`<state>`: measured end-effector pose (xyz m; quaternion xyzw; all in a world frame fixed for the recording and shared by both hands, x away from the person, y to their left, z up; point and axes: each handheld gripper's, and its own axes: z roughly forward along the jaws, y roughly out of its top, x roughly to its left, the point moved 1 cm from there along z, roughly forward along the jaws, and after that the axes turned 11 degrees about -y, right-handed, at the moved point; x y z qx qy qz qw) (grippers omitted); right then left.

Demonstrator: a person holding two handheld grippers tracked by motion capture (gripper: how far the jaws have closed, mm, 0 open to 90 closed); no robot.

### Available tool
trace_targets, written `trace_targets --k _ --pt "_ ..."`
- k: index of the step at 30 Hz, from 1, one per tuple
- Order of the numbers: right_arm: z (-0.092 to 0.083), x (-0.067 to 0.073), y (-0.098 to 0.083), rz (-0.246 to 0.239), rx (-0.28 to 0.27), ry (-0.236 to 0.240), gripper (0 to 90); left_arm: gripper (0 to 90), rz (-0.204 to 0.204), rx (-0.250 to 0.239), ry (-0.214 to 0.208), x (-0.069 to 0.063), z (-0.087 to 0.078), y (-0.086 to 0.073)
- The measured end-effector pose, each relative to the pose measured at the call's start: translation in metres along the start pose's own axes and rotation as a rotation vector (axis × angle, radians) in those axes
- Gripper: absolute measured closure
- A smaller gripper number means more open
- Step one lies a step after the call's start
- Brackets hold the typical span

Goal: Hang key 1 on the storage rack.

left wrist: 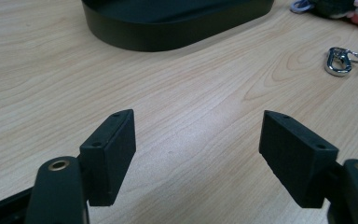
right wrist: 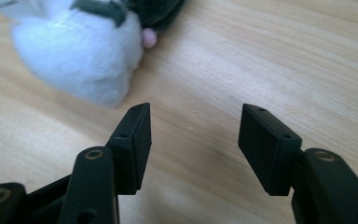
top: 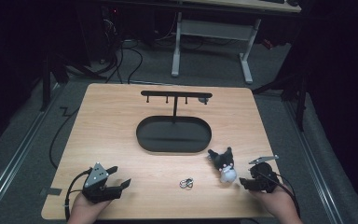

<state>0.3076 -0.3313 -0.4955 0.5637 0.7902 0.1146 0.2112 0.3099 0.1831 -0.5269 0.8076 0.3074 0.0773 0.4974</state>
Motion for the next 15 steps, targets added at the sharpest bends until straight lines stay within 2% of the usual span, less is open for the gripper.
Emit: trace_targets --k 8,10,15 --pt "-0.006 0.006 0.008 -0.057 0.084 0.03 40.5 27.6 0.04 0.007 -0.011 -0.007 0.003 0.003" --pt "-0.007 0.007 0.01 -0.086 0.111 0.019 39.3 27.6 0.041 0.006 -0.012 -0.007 0.004 0.003" --pt "-0.014 0.012 0.015 -0.11 0.131 0.03 33.5 27.6 0.041 0.011 -0.012 -0.008 0.003 0.002"
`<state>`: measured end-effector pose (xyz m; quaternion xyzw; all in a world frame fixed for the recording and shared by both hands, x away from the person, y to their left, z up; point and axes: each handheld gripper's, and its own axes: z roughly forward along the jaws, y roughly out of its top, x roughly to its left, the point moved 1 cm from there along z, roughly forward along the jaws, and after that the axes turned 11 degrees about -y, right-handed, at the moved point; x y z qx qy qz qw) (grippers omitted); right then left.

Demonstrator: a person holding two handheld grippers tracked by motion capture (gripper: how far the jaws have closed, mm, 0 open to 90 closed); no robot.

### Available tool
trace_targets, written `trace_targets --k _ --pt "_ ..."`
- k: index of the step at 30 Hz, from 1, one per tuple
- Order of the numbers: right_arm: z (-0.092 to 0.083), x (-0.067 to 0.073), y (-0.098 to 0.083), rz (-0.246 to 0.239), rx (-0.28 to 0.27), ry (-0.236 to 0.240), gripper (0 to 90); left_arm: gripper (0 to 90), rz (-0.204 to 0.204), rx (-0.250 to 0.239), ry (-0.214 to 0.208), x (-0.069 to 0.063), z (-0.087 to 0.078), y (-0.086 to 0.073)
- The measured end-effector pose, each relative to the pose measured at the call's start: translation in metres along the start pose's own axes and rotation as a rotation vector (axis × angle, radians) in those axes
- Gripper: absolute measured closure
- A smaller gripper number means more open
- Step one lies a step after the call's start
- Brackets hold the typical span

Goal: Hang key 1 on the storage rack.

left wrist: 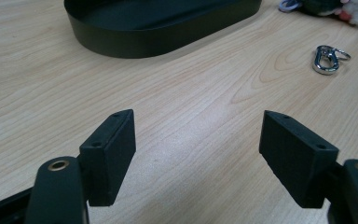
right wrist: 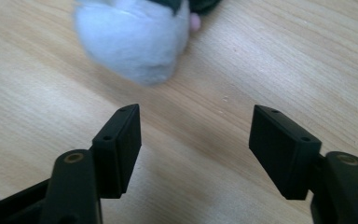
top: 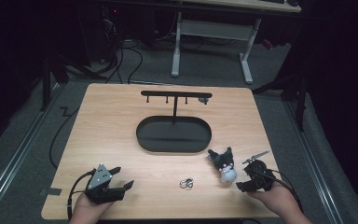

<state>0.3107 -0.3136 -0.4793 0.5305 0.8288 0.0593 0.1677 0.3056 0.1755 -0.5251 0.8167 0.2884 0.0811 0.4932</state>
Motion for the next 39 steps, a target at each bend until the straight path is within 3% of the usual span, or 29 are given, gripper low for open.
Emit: trace_targets --k 9,13,20,25,32,39 --pt "-0.007 0.012 0.015 -0.002 0.034 0.024 22.5 27.6 0.0 -0.008 0.003 0.0 -0.004 0.0" --pt "-0.005 0.019 0.026 0.015 0.048 0.065 18.3 27.5 -0.002 -0.006 -0.003 0.002 -0.003 -0.001" --pt "0.003 0.032 0.046 -0.008 0.061 0.054 17.7 27.4 0.002 -0.007 -0.005 0.001 -0.004 0.0" --pt "0.013 0.033 0.054 0.049 0.08 0.057 17.7 27.4 0.005 0.001 -0.009 0.001 -0.002 -0.001" --pt "0.024 0.03 0.06 0.119 0.096 0.069 21.0 27.4 0.009 0.008 -0.01 0.0 -0.002 -0.001" --pt "0.02 0.024 0.059 0.104 0.08 0.068 34.7 27.4 0.013 0.014 -0.013 0.0 0.0 -0.002"
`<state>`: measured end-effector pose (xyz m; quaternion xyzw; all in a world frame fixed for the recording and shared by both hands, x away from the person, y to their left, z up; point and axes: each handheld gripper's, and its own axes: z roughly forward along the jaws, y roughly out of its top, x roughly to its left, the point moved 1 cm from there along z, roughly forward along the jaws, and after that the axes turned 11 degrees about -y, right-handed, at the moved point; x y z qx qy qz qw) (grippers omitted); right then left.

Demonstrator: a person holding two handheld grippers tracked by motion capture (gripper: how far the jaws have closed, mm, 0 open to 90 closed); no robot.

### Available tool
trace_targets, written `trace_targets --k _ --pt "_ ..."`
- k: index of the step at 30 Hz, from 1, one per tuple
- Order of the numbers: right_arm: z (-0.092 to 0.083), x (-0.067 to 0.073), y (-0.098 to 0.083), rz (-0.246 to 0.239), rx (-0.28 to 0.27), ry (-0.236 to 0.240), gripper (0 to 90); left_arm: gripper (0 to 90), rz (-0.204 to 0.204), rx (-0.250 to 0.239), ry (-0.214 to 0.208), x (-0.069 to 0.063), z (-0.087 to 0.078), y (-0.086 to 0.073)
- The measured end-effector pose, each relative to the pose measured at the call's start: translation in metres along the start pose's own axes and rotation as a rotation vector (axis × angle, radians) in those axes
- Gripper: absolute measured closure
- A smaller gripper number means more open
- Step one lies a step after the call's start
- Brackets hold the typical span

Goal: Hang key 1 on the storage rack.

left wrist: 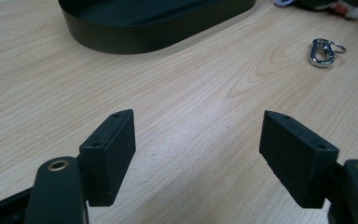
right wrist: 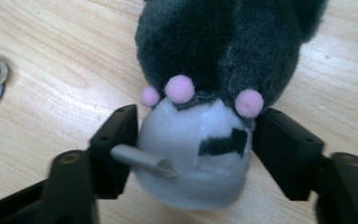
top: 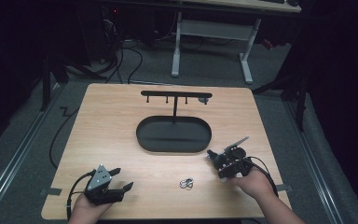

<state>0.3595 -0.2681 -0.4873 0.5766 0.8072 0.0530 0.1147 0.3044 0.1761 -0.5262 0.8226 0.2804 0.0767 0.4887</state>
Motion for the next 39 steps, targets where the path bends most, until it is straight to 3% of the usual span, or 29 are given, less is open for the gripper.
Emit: trace_targets --k 6,15,25,39 --pt "-0.003 -0.003 -0.002 -0.047 0.0 0.001 40.8 27.4 -0.002 0.001 -0.006 0.0 0.001 0.0" --pt "0.003 0.001 0.003 -0.035 0.009 0.011 39.9 27.5 -0.004 0.003 -0.007 0.001 0.0 0.0" --pt "0.002 0.0 0.003 -0.039 0.018 0.013 49.4 27.5 -0.002 0.007 -0.009 0.002 0.0 -0.001" --pt "-0.032 -0.005 0.006 -0.077 -0.007 0.025 49.9 27.6 0.001 0.005 -0.009 0.002 0.0 0.0"
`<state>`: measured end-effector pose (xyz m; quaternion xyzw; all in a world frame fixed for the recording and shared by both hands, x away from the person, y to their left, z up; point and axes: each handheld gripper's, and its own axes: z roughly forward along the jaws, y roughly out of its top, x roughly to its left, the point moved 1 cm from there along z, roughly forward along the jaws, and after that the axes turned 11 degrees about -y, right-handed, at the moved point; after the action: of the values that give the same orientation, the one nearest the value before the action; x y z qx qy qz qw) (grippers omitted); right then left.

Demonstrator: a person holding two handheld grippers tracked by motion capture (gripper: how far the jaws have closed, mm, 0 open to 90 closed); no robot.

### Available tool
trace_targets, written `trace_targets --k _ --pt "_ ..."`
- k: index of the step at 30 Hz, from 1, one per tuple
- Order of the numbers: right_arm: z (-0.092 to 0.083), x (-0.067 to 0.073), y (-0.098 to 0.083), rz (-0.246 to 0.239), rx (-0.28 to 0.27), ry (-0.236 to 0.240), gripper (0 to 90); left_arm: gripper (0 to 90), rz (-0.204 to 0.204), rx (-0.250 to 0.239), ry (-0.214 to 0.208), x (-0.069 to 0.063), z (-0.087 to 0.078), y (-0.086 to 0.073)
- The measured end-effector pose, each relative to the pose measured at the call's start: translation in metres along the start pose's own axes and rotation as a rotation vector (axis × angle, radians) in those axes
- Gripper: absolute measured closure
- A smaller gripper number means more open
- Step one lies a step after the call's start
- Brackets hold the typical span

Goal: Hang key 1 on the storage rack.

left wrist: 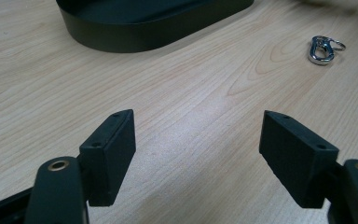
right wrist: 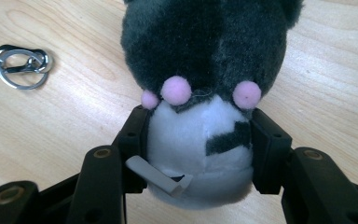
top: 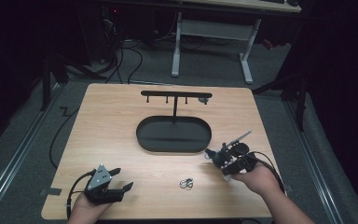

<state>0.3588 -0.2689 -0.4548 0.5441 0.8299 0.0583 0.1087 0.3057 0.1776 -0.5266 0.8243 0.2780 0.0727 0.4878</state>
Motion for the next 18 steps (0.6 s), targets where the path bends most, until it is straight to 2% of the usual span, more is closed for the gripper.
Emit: trace_targets --k 16,18 --pt "-0.023 -0.003 0.001 -0.01 -0.003 0.014 49.9 27.9 0.001 -0.002 -0.004 0.0 0.0 0.0" --pt "-0.026 -0.004 0.002 0.003 -0.003 0.017 49.9 28.0 0.001 -0.002 -0.004 0.0 0.0 0.0"
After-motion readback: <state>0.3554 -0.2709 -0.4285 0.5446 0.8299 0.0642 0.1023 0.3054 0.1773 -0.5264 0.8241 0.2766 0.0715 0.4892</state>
